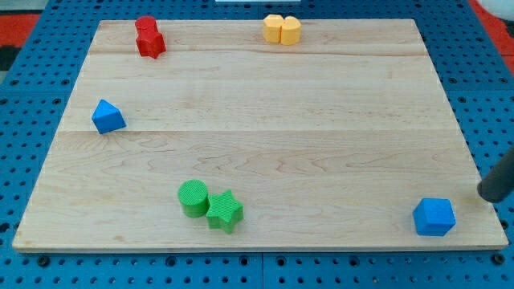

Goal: Move the blue cube to the center of the board

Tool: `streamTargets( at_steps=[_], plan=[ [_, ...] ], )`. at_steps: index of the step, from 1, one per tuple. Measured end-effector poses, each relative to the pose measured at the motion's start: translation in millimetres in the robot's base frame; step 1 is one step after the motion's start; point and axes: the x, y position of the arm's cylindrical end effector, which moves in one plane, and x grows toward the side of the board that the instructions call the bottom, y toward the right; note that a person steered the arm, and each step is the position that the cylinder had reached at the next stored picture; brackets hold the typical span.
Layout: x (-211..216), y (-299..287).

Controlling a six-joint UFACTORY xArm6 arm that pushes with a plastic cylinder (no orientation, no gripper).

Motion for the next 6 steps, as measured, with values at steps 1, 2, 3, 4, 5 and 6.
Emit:
streamTargets(
  at_steps=[1, 2, 3, 4, 5, 6],
  plan=[
    [32, -4],
    [33, -57],
    [16, -131],
    [17, -171],
    [36, -177],
    [27, -214]
  ],
)
